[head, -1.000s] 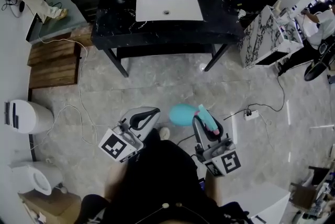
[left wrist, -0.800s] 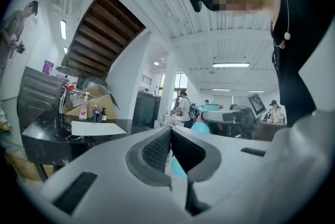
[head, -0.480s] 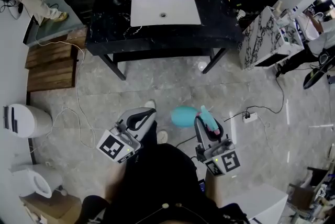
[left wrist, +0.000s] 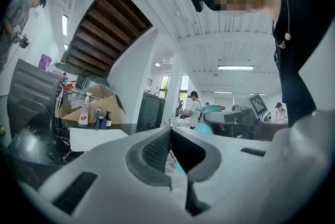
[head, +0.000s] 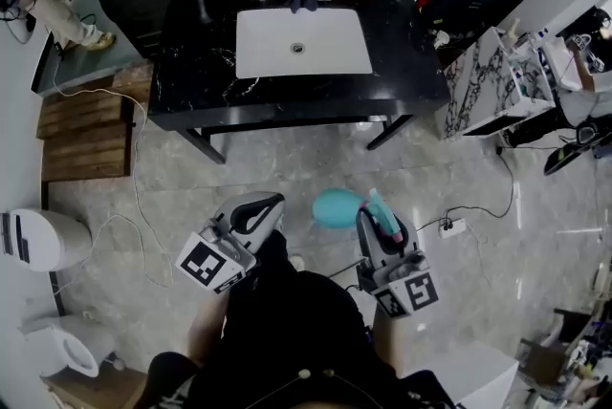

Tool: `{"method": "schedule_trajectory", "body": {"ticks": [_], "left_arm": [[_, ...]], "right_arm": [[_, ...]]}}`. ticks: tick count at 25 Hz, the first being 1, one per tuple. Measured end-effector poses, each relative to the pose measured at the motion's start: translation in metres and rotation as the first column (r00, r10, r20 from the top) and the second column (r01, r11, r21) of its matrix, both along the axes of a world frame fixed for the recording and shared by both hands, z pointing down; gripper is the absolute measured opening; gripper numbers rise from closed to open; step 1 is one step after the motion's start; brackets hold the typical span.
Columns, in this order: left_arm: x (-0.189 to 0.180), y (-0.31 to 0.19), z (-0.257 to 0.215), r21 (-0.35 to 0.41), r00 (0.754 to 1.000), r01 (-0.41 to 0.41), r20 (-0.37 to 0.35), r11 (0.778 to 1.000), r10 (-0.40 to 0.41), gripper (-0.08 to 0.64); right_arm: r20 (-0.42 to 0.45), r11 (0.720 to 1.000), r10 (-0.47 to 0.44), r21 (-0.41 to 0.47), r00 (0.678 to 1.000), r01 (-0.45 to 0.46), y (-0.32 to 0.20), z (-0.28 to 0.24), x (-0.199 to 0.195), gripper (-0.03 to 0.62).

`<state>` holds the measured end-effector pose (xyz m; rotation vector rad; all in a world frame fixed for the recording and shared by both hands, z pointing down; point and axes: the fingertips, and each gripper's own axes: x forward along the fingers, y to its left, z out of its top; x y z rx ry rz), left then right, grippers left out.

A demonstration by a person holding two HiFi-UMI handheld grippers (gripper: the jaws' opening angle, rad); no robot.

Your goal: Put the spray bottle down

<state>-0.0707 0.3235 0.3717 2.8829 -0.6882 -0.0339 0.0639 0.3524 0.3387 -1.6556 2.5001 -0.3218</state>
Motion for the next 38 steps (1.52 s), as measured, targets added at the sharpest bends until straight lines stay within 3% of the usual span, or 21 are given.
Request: {"method": "schedule_trajectory", "body": {"ticks": [13,22,26,38], "left_arm": [[-0.028,-0.109,0.013,-0.003,1.0,-0.016,0.026,1.0,0.017,0.005],[-0.039,-0.146,0.015,-0.004,1.0,0.0,0.013,1.0,0.0,0.005],[-0.035,-0.154,0.017,-0.017,1.0,-0.004,0.028,1.0,0.005,0.005],[-0.018,-0.239,0.018,-0.028,0.993,0.116,0.035,0.993,-0.115,0.005]], "right_arm": [[0.002,0.999,0.027,-0.02,1.0,-0.027,-0.114,0.006,-0.017,0.13],[-0.056,0.997,0.06,-0.048,0.997,-0.063,-0.138,0.014,-0.006,0.13],[-0.022,0.998,0.052,-0.04,0.998,-0.053,-0.152,0.012,-0.004,0.13],[-0.034,0.997,-0.008,-0.071,0.999,0.005,-0.255,0.027,0.038,0.13]]}}
